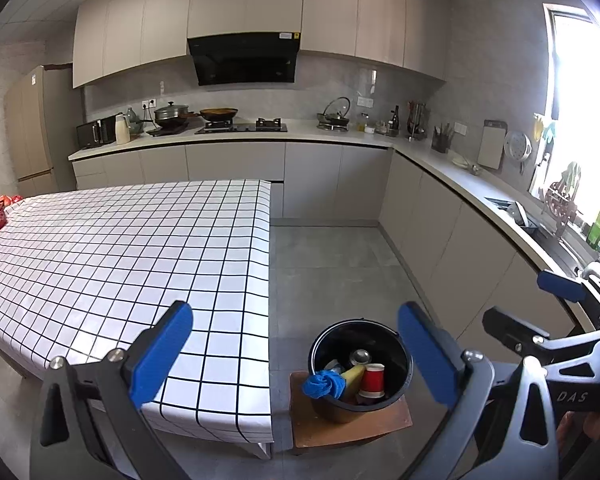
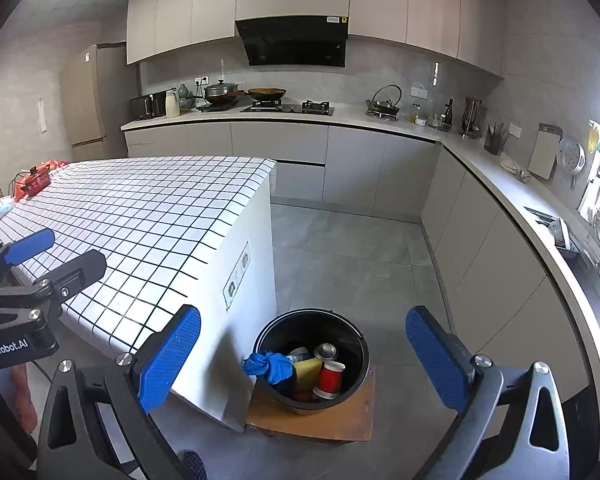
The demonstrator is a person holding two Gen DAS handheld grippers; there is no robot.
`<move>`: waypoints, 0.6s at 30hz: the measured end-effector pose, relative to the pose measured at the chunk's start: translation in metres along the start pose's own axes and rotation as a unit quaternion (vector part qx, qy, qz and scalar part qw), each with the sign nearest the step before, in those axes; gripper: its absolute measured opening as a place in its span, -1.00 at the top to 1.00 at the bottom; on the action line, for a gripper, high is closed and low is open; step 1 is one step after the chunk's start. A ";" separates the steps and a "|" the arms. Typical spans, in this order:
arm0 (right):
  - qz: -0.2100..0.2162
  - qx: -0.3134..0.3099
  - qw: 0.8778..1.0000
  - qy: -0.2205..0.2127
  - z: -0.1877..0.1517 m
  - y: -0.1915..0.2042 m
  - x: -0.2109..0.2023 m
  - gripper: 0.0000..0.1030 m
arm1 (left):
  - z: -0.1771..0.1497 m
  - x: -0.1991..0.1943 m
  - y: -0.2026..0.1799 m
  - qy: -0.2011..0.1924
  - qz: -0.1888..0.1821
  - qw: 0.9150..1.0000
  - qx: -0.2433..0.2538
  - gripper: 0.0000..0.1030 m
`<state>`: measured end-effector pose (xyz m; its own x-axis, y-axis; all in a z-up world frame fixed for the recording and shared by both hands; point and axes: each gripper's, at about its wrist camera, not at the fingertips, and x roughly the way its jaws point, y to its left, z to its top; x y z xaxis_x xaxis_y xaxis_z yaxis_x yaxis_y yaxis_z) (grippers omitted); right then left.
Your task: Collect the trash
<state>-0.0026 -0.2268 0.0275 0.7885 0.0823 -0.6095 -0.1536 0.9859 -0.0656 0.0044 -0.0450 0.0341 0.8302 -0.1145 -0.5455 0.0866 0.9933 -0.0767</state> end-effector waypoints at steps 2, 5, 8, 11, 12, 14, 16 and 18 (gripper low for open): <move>-0.001 0.000 1.000 0.001 -0.001 0.001 -0.001 -1.00 | 0.000 0.000 0.000 0.000 -0.002 1.000 -0.001 -0.99; -0.004 -0.001 1.000 0.000 -0.001 0.000 -0.001 -1.00 | 0.000 0.000 -0.001 0.001 0.002 1.000 0.003 -0.99; -0.005 0.000 1.000 -0.001 -0.001 0.000 -0.002 -1.00 | 0.000 0.000 -0.001 0.001 0.000 1.000 0.000 -0.99; -0.004 0.001 1.000 0.000 -0.001 0.001 -0.003 -1.00 | 0.000 0.000 -0.001 0.000 -0.001 1.000 -0.001 -0.99; -0.004 0.001 1.000 -0.001 -0.001 0.000 -0.003 -1.00 | 0.000 0.000 -0.001 0.001 -0.002 1.000 -0.001 -0.99; -0.005 0.000 1.000 -0.001 0.000 0.001 -0.003 -1.00 | 0.000 -0.001 -0.001 0.001 -0.002 1.000 -0.001 -0.99; -0.005 -0.001 1.000 -0.001 0.000 0.001 -0.003 -1.00 | 0.000 0.000 -0.001 0.000 -0.004 1.000 -0.001 -0.99; -0.005 -0.001 1.000 0.000 -0.001 0.001 -0.003 -1.00 | -0.001 0.000 -0.003 0.001 -0.001 1.000 0.001 -0.99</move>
<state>-0.0053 -0.2265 0.0286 0.7906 0.0725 -0.6081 -0.1469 0.9864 -0.0734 0.0036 -0.0478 0.0338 0.8288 -0.1169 -0.5471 0.0902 0.9930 -0.0756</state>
